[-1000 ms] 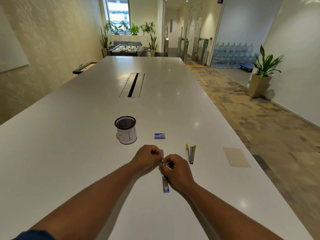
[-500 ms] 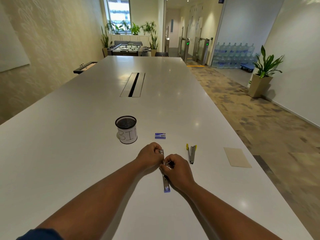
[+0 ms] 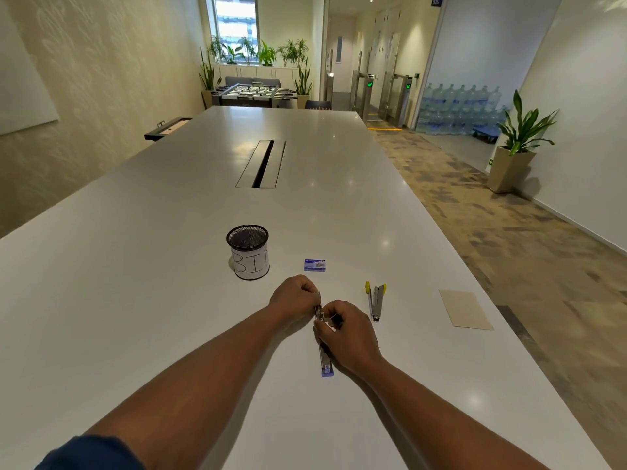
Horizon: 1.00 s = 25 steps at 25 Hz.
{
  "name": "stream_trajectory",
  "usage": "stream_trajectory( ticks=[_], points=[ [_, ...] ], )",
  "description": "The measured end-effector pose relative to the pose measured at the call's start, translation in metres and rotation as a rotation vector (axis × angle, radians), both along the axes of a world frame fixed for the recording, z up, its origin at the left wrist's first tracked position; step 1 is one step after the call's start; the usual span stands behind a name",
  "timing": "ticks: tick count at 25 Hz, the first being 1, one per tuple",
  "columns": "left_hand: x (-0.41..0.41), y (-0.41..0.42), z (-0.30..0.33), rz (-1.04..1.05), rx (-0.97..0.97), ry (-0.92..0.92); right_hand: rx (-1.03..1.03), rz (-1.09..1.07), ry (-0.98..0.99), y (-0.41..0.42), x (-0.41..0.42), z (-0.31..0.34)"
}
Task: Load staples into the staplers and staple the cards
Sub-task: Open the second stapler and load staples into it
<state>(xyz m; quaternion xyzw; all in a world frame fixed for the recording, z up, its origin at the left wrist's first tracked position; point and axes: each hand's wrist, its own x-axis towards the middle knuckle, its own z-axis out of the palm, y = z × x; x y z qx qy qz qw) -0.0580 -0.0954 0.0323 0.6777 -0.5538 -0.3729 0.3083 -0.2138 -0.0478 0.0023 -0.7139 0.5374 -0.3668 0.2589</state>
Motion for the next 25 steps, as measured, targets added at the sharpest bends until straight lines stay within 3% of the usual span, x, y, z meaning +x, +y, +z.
stream_trajectory(
  ticks=[4,9,13,25],
  points=[
    [-0.001,0.001,0.002,0.032,0.008,0.104,0.011,-0.011,-0.032,0.002,0.001,0.000],
    [0.012,0.013,0.018,-0.184,0.100,0.357,0.020,-0.021,-0.008,0.002,0.001,-0.001],
    [0.028,0.014,0.012,-0.351,0.119,0.119,0.030,-0.014,-0.006,0.001,0.001,0.001],
    [0.015,0.010,-0.006,-0.218,-0.100,-0.005,0.040,-0.048,0.025,0.000,0.003,-0.001]
  ],
)
